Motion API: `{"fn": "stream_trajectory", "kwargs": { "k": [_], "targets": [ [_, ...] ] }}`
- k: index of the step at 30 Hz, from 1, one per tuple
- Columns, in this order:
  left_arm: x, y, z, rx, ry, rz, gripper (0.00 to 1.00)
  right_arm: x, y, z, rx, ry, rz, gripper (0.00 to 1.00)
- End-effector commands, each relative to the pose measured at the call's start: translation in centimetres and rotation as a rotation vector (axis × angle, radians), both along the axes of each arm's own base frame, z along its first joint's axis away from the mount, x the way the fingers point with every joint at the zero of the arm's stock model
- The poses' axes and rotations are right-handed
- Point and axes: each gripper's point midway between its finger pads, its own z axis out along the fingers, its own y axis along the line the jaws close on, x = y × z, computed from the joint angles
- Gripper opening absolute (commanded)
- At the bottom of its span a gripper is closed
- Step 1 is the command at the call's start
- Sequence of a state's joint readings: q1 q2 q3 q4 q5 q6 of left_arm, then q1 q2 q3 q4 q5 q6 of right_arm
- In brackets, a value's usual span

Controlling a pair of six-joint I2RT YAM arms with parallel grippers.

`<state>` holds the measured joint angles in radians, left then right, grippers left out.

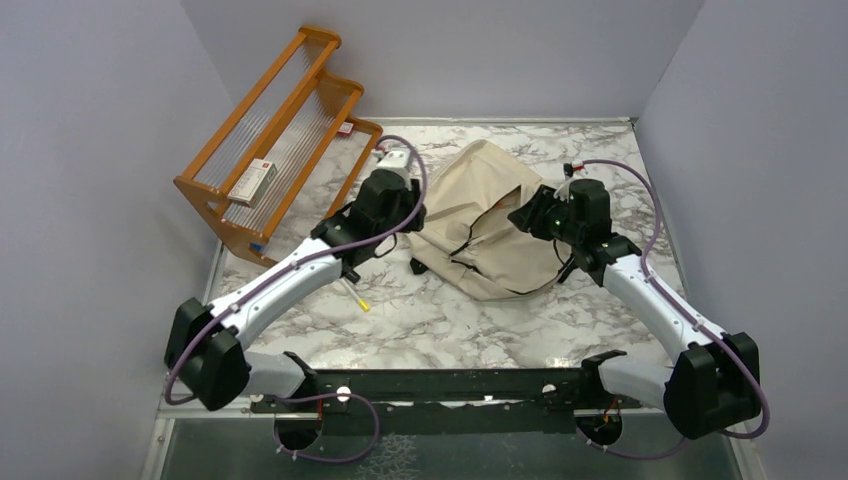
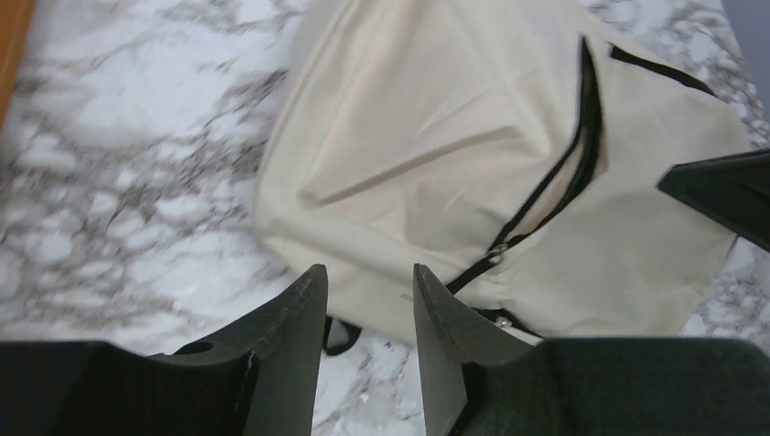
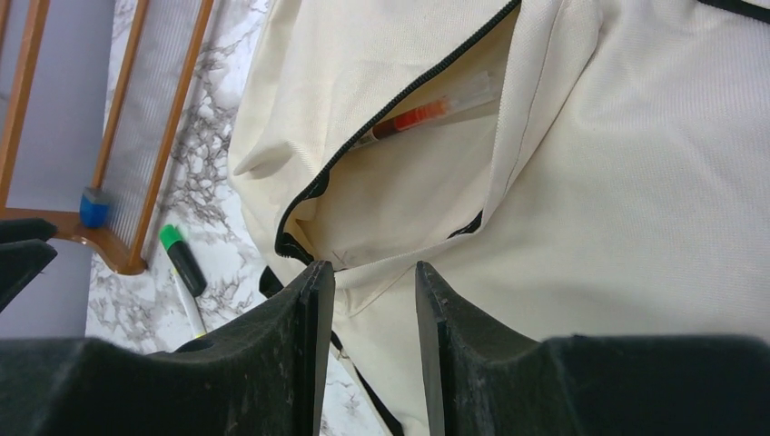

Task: Pack the student bag
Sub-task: Place the stationery in the student bag, then pick up the stationery from the center of the board.

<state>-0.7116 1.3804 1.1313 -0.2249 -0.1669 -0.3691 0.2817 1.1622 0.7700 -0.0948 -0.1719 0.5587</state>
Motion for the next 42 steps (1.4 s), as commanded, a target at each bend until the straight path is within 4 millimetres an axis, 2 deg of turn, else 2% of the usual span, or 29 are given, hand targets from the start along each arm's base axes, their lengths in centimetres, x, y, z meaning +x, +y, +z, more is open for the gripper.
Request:
{"fn": "stream_trajectory", "kwargs": {
  "k": [1, 5, 7, 10, 16, 20, 27, 42],
  "targets": [
    [-1.2, 6.8, -3.1, -0.097, 0.106, 0.337, 0.42, 0.2, -0.5, 1.1, -0.023, -0.039, -0.023, 0.43],
    [-2.5, 11.2, -7.1, -0.101, 0.208, 0.496, 0.46, 0.2, -0.4, 1.0, -0.019, -0.036, -0.016, 0.42],
    [-2.7, 13.0, -8.9, -0.084, 0.251, 0.541, 0.55, 0.1, -0.3, 0.9, -0.018, -0.029, -0.012, 0.42],
    [-2.7, 15.5, -11.2, -0.034, 0.309, 0.603, 0.6, 0.0, -0.3, 0.9, -0.019, -0.03, -0.011, 0.42],
    [-2.3, 19.2, -13.5, 0.024, 0.36, 0.713, 0.65, -0.1, -0.5, 0.5, -0.025, -0.022, -0.022, 0.42],
    [-2.2, 20.2, -14.5, 0.038, 0.394, 0.757, 0.68, -0.2, -0.5, 0.3, -0.019, -0.012, -0.019, 0.41],
    [-3.1, 20.9, -16.7, 0.042, 0.471, 0.838, 0.68, -0.1, -0.5, 0.0, -0.017, -0.001, -0.026, 0.41],
    [-3.0, 22.1, -18.7, 0.097, 0.495, 0.941, 0.65, -0.4, -0.5, -0.1, -0.013, 0.009, -0.03, 0.41]
  ]
}}
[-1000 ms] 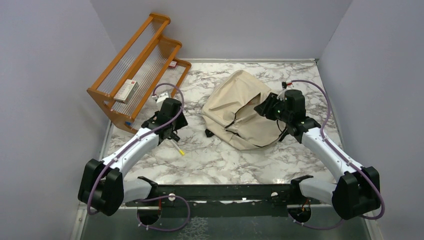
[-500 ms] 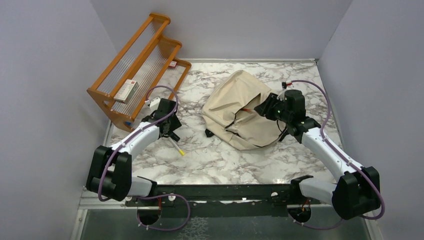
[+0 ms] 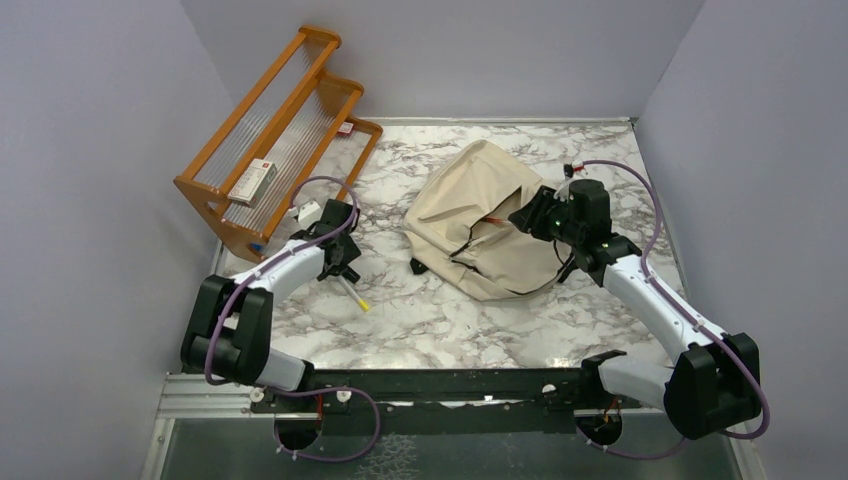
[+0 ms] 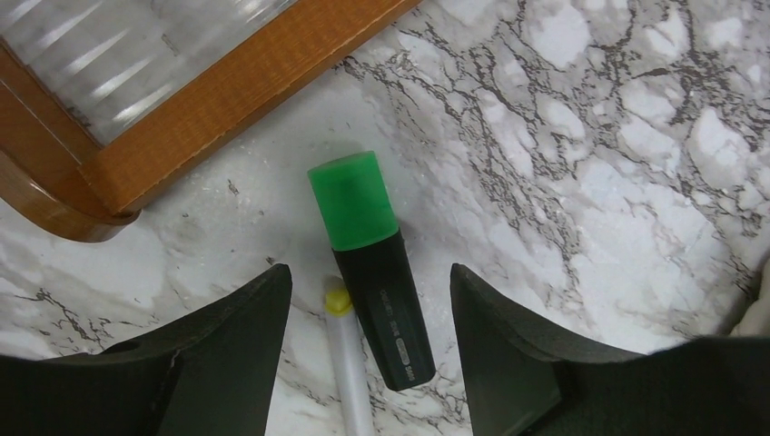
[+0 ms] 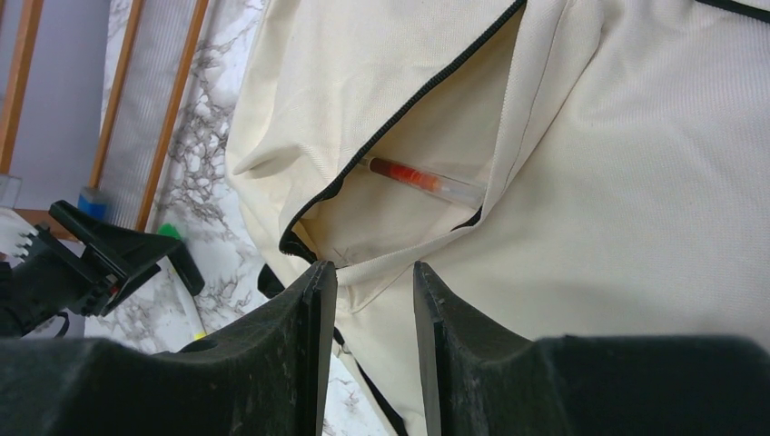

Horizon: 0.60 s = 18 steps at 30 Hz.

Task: Pack the student bag
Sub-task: Pick up the stationery from the center of the board.

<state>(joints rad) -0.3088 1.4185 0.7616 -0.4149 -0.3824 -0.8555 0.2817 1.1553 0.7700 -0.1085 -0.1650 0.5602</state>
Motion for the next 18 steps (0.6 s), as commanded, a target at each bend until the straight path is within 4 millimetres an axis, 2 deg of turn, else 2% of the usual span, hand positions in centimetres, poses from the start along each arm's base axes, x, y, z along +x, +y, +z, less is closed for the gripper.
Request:
{"fn": "stream_trajectory", "kwargs": {
  "k": [1, 6, 15, 18],
  "targets": [
    [0.1, 1.2, -0.7, 0.056, 0.021, 0.052, 0.65, -0.2, -0.3, 0.0, -0.008, 0.004, -0.021, 0.41],
    [0.7, 1.2, -1.3, 0.07, 0.033, 0.058, 0.61, -0.3, -0.3, -0.2, -0.01, 0.01, -0.021, 0.4],
    [1.3, 1.2, -2.3, 0.091, 0.054, 0.037, 0.47, -0.4, -0.5, -0.1, -0.013, 0.009, -0.028, 0.41],
    [1.4, 0.8, -2.0, 0.074, 0.045, 0.027, 0.41, -0.4, -0.6, 0.1, -0.016, 0.004, -0.033, 0.41]
  ]
}}
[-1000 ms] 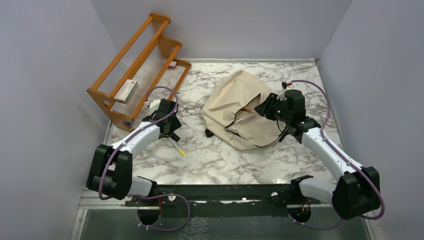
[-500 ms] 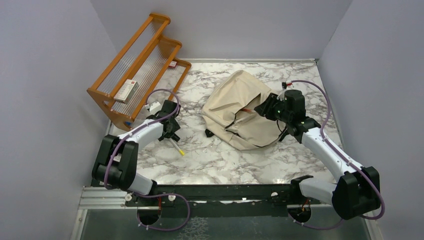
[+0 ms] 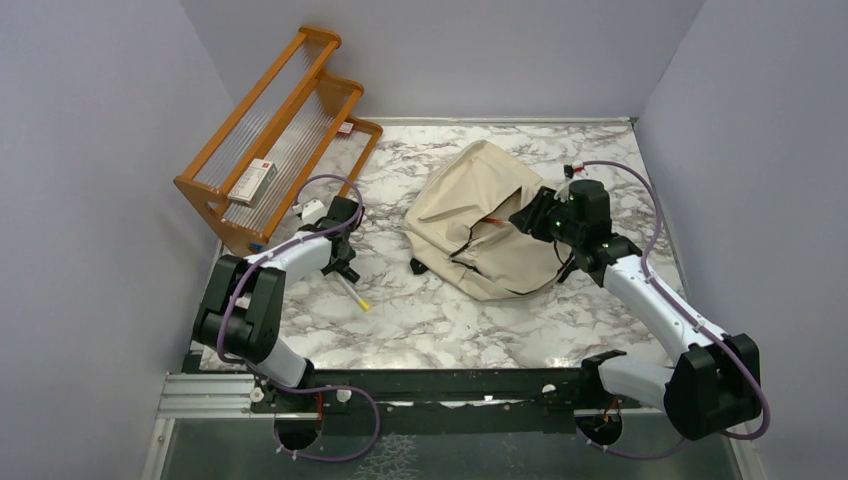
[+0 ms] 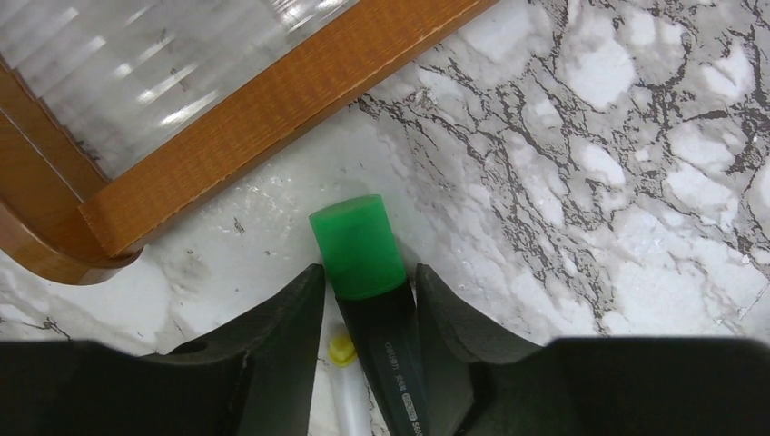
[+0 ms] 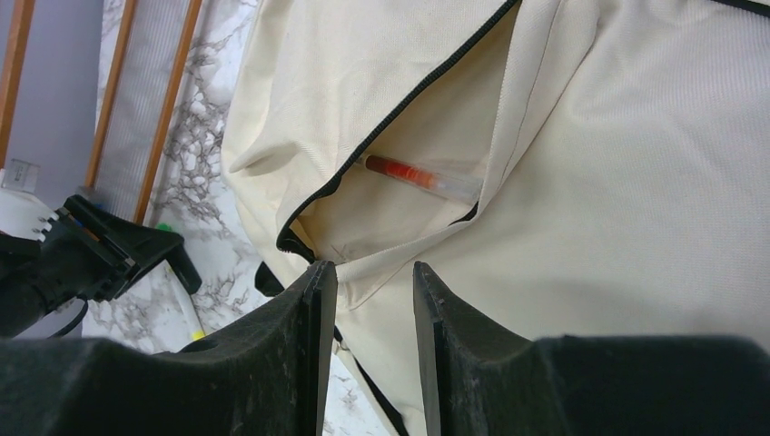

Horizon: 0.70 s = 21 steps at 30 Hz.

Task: Pack the student bag
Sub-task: Pick up the stationery from the center of the board.

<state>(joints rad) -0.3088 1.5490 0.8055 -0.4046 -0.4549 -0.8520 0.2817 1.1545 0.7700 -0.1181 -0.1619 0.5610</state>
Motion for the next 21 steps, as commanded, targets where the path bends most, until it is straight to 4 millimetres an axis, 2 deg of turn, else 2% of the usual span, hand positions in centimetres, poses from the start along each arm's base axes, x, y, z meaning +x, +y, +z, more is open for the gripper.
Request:
{"fn": "stream_trajectory", "kwargs": {
  "k": [1, 10, 13, 17, 21],
  "targets": [
    [0.7, -0.4, 0.3, -0.019, -0.018, -0.01, 0.39, -0.3, -0.5, 0.4, -0.013, -0.005, -0.03, 0.41],
    [3.6, -1.8, 4.2, -0.049, -0.153, -0.115, 0.24, 0.1, 0.3, 4.0, 0.021, -0.081, 0.016, 0.41],
    [4.4, -2.7, 6.0, -0.089, -0.197, -0.147, 0.22, 0.1, 1.3, 5.6, 0.03, -0.12, 0.081, 0.41],
    [5.9, -6.4, 9.8, -0.232, -0.314, -0.293, 0.19, -0.6, 4.9, 7.0, 0.087, -0.116, 0.323, 0.41],
    [6.5, -11.5, 13.9, -0.418, -0.441, -0.49, 0.18, -1.5, 8.8, 7.1, 0.151, -0.068, 0.493, 0.41]
  ]
}}
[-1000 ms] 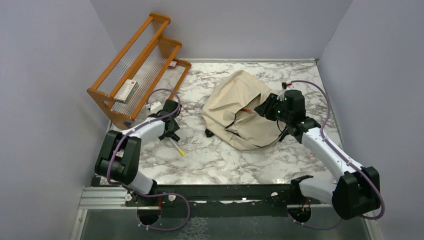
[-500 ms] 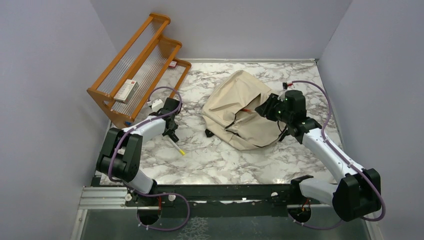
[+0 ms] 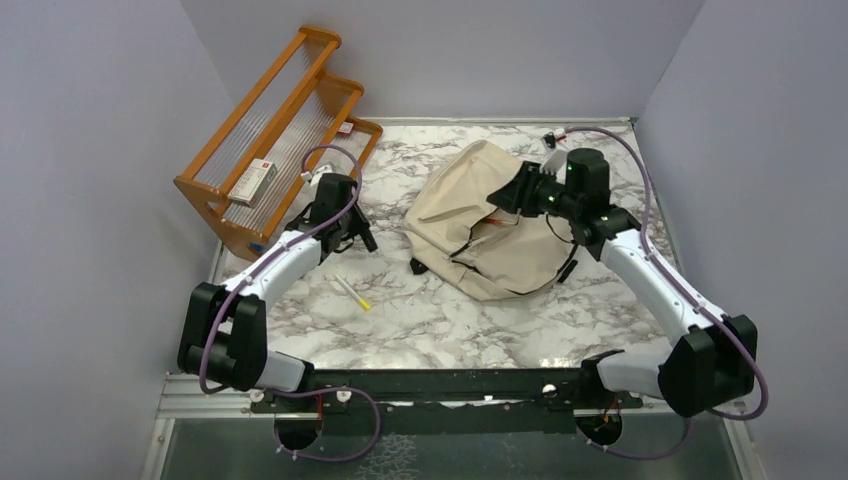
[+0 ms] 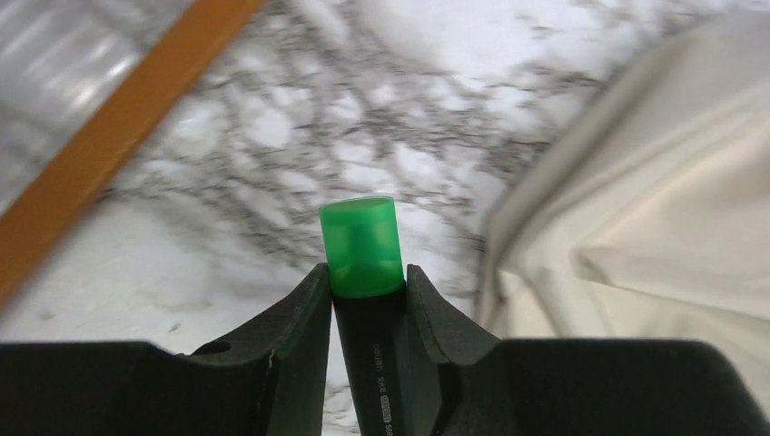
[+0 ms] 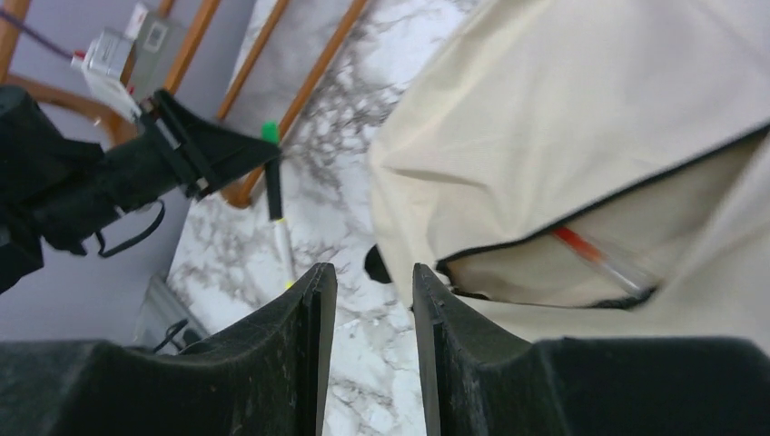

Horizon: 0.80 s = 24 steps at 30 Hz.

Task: Pack the student bag
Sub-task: Pick up the stationery from the center of the board.

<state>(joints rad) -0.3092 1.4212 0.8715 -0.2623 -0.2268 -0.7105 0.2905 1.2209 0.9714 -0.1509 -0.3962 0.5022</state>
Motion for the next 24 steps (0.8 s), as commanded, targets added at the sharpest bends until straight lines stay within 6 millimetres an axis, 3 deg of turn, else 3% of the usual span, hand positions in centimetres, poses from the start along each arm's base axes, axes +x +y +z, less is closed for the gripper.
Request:
{"fn": "stream_trajectory", "kwargs": {
  "k": [1, 5, 11, 17, 24],
  "targets": [
    [2.0, -7.3, 7.7, -0.243, -0.235, -0.287, 0.17, -2.4, 5.5, 0.3, 0.045, 0.032, 0.281, 0.41],
    [1.3, -10.7, 10.7, -0.321, -0.317, -0.36, 0.16, -3.4, 9.4, -0.4, 0.033, 0.053, 0.377, 0.41],
    [-0.3, -14.5, 13.5, -0.429, -0.392, -0.446, 0.14, -4.3, 12.4, -1.5, 0.106, 0.104, 0.427, 0.44],
    [-1.2, -17.0, 14.1, -0.467, -0.399, -0.494, 0.12, -4.1, 13.4, -3.2, 0.098, 0.151, 0.398, 0.45],
    [-1.4, -18.1, 14.3, -0.489, -0.403, -0.515, 0.11, -3.3, 13.7, -4.5, 0.087, 0.189, 0.348, 0.45]
  ]
}}
